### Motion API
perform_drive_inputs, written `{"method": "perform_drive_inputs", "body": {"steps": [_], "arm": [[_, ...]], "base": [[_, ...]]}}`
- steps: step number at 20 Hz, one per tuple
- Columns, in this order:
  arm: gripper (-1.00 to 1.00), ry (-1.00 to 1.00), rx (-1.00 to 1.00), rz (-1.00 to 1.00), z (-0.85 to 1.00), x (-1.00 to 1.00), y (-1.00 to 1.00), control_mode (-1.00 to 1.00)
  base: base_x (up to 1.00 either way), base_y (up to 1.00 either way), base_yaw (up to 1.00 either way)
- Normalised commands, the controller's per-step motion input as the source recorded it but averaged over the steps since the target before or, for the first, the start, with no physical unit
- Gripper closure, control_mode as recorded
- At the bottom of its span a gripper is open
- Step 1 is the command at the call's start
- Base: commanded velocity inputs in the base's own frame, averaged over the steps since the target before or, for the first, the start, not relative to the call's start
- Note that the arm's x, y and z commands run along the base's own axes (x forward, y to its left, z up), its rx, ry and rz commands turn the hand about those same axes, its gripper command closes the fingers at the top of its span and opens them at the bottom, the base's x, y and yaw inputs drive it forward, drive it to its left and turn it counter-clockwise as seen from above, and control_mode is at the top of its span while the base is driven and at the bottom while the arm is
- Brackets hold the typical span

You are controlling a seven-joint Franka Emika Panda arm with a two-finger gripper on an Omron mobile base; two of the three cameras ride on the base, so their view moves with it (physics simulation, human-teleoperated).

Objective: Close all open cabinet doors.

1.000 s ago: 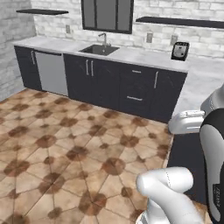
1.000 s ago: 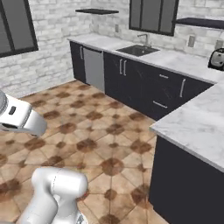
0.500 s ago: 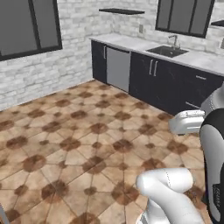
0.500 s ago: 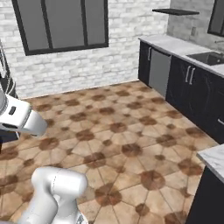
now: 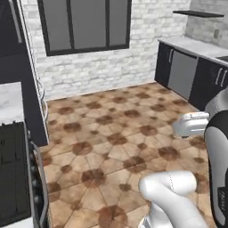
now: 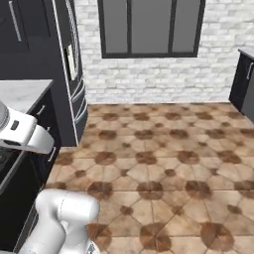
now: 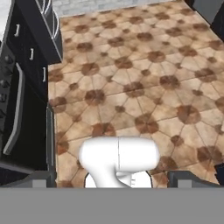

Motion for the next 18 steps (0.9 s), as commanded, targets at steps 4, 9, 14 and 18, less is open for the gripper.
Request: {"method": "perform_drive_inputs", "body": {"steps": [4,9,14,18], "arm": [[-1.0,0.0,0.0,0.0,0.0,0.0,0.0,1.0],[-1.0,0.0,0.0,0.0,0.0,0.0,0.0,1.0],[-1.0,0.0,0.0,0.0,0.0,0.0,0.0,1.0],[-1.0,0.0,0.0,0.0,0.0,0.0,0.0,1.0]], "base": [[0.27,0.0,0.47],[0.52,-0.18,0.3],[0.87,-0.24,0.19],[1.0,-0.44,0.15]]}}
